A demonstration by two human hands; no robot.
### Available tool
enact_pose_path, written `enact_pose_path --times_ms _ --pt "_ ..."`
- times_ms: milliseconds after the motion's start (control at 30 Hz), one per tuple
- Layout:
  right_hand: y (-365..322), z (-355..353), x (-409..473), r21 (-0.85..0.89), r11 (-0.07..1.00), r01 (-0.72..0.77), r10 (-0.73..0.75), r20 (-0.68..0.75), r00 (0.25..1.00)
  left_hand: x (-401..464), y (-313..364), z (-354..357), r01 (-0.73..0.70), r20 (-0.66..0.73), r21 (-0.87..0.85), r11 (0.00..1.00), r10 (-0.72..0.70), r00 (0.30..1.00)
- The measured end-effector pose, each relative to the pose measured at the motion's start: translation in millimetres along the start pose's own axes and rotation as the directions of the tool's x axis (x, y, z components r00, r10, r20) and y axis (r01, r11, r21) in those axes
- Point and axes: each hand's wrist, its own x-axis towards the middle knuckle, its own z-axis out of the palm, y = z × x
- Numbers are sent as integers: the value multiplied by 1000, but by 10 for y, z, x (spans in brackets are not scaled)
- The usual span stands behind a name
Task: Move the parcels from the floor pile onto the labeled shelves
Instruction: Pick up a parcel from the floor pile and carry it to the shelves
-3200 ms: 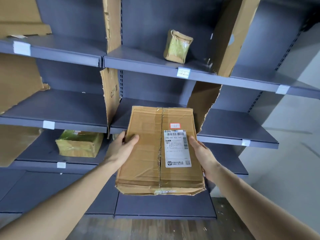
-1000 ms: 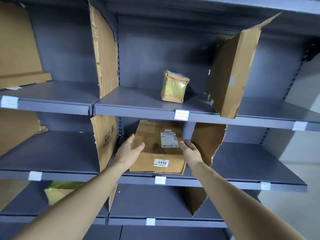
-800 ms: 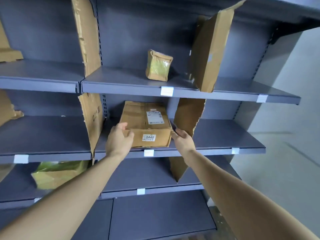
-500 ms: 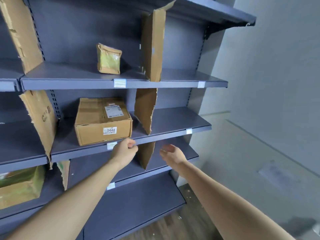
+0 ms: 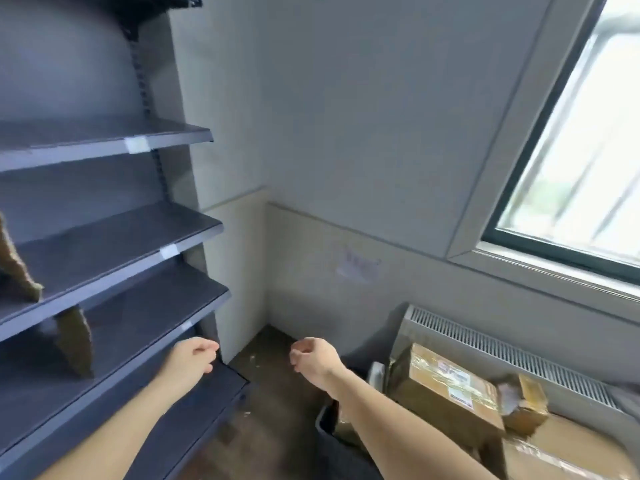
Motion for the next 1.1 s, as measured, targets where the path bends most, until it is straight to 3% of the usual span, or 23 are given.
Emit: enact_pose_path --times_ms 300,500,867,1100 --pt "1521 -1675 -116 53 984 -171 179 -216 960 -95 1122 2213 -209 272 102 973 175 946" --pt "2398 -2190 -332 111 944 -312 329 -204 922 -324 1406 3240 -311 431 217 925 194 881" --pt "3319 -2694 -267 198 887 -417 448 -151 881 -4 1606 4389 -261 552 264 929 77 830" --pt "3688 -3217 180 192 846 -497 530 -200 824 492 1923 5048 -248 551 268 931 63 832"
